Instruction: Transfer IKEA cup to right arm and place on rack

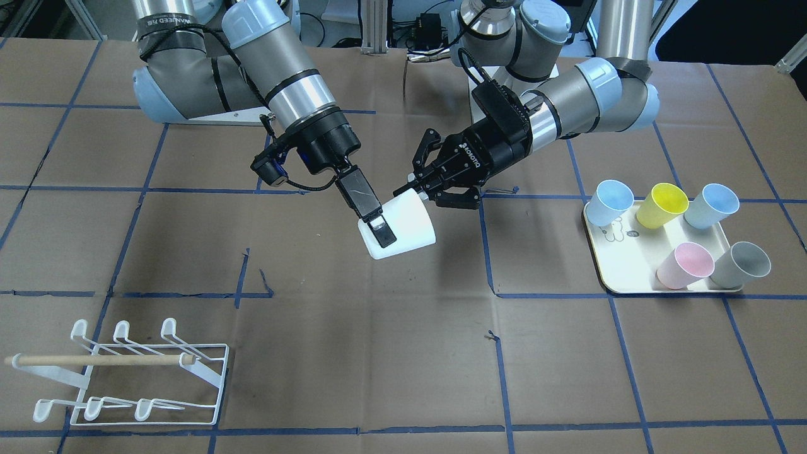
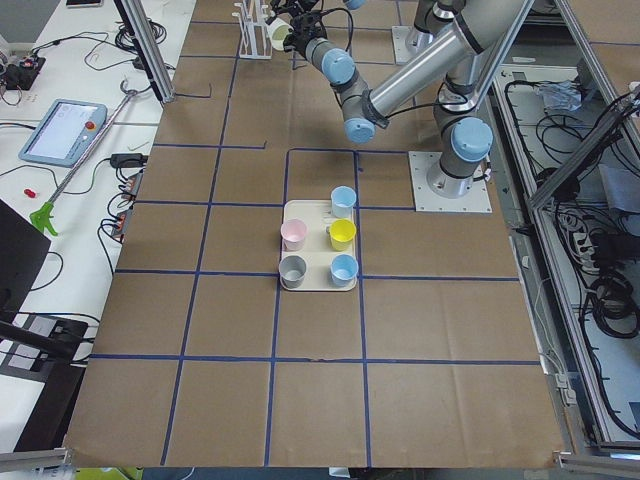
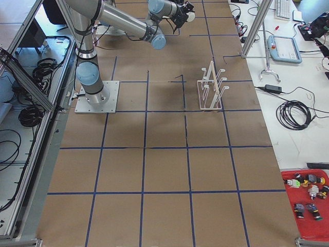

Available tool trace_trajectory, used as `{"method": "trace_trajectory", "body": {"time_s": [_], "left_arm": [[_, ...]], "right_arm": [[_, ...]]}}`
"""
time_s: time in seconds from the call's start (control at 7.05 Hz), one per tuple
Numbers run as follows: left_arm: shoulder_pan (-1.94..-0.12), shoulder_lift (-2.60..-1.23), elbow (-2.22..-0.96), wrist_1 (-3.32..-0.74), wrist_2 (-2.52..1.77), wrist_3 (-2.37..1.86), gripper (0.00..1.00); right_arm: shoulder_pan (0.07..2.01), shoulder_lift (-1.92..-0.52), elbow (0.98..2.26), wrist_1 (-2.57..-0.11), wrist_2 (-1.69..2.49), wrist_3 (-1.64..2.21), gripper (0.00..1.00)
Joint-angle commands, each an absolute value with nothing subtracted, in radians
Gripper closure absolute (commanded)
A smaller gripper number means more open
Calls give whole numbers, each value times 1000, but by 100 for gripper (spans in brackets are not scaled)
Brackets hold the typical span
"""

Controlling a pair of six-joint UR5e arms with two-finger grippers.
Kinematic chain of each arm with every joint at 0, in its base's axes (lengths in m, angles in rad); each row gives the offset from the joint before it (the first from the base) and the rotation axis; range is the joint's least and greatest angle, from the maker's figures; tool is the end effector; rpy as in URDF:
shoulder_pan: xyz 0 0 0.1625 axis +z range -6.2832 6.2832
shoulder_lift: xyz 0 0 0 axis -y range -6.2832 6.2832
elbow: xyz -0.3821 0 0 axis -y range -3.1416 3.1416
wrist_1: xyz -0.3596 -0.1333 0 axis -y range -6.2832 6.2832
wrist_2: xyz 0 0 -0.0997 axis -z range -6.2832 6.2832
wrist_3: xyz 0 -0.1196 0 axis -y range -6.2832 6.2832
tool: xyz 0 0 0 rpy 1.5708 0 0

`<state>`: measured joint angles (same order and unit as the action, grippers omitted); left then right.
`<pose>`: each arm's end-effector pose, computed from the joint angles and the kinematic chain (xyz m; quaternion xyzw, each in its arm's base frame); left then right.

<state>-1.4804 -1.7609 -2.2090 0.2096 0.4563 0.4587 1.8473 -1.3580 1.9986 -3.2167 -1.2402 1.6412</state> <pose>-0.2021 -0.4361 0.3234 -0.3764 -0.6972 0.5018 0.3470 0.3070 -0.4513 0.3446 0.4836 0.7208 -0.1549 0.4718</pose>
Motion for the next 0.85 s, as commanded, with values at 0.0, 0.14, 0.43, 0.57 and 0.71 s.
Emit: {"method": "trace_trajectory", "body": {"time_s": [0.0, 0.14, 0.43, 0.57, 0.71], "left_arm": [[-1480, -1747, -2207, 210, 463, 457, 55], [-1480, -1749, -2206, 210, 459, 454, 39], [-1471, -1744, -2204, 209, 451, 449, 8], [-1462, -1743, -2204, 209, 453, 442, 2], [-1433, -1741, -2206, 207, 456, 434, 2]], "right_arm": [[1847, -1359, 1999, -3217, -1241, 1640, 53], [1847, -1359, 1999, -3217, -1241, 1640, 54], [1847, -1358, 1999, -3217, -1239, 1638, 59], [1847, -1356, 1997, -3217, -1239, 1637, 62], [1842, -1355, 1990, -3217, -1241, 1632, 67]]}}
